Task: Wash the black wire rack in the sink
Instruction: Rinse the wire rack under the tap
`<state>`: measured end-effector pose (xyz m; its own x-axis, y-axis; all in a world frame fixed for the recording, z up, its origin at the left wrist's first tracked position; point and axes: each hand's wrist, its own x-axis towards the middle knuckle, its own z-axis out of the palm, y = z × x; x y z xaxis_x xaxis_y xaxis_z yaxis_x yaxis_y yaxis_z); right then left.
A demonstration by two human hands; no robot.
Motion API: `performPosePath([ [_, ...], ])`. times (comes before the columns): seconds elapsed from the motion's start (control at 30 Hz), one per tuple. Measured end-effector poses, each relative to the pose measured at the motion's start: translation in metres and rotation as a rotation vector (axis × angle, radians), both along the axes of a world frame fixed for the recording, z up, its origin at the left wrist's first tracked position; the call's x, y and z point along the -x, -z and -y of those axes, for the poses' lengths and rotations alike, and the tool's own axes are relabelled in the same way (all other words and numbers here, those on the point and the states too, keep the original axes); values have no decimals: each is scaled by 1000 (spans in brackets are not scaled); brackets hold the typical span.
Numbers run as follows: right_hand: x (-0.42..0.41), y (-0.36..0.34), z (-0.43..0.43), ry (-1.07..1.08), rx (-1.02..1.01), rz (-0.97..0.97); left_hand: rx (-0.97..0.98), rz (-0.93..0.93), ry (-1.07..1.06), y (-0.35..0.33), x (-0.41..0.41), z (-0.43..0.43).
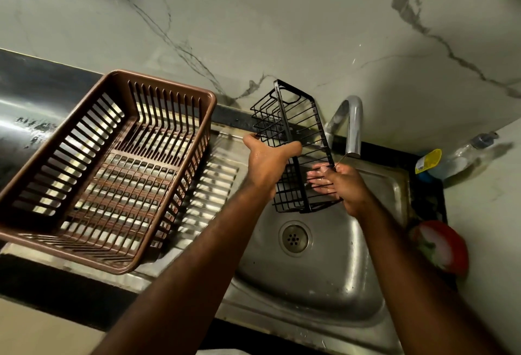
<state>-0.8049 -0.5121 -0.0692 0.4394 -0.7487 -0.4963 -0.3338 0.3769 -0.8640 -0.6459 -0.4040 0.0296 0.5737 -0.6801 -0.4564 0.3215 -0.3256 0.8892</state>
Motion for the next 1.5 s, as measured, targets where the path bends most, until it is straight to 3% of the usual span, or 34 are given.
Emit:
performPosePath([
  [0.13, -9, 3, -9, 162, 81, -109, 9, 7, -3, 4, 6, 0],
  [0.33, -8, 1, -15, 194, 124, -140, 9, 25, -3, 8, 8, 0],
  [0.53, 10, -7, -1, -10, -187, 222, 41, 39, -53, 2, -8, 1],
  [0.63, 18, -9, 1, -48, -275, 295, 42, 19, -71, 0, -12, 2],
  [0.87, 8, -6, 5, -12, -167, -53, 73, 31, -94, 3, -6, -1],
  [1.17, -3, -4, 2, 93, -86, -100, 128, 63, -52, 7, -4, -2],
  [1.5, -14, -7, -2, 234, -449, 116, 181, 58, -54, 14, 0, -7],
])
